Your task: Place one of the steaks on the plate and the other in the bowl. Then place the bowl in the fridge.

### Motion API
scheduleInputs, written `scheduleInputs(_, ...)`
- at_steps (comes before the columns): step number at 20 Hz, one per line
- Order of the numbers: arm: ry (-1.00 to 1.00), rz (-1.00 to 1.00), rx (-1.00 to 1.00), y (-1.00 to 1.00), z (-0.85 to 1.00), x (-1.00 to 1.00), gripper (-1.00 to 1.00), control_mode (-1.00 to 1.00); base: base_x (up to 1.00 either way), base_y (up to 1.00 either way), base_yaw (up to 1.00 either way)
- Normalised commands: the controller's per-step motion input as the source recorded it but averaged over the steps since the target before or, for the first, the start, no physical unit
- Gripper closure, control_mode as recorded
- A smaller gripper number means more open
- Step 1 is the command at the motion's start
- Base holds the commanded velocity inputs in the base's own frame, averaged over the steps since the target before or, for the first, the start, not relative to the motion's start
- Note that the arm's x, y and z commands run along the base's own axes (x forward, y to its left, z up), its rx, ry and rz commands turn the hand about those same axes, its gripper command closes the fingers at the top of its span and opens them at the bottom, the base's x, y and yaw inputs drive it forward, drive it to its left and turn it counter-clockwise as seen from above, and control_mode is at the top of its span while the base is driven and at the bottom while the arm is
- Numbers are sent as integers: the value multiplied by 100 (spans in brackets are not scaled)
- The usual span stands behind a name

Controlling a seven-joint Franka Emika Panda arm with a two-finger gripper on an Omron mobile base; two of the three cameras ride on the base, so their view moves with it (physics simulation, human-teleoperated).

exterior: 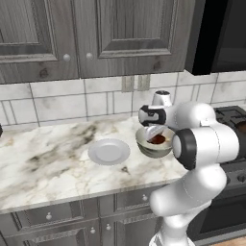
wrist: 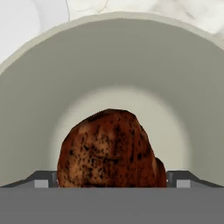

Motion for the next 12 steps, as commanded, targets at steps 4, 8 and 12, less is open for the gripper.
scheduleInputs(4, -1, 0, 0, -10, -19, 0, 100, -100, 0, 0, 0)
scheduleInputs(8, 0, 0, 0, -3, -8, 0, 100, -100, 0, 0, 0)
scheduleInputs(12, -2, 0, 0, 0, 0, 0, -100, -100, 0, 0, 0)
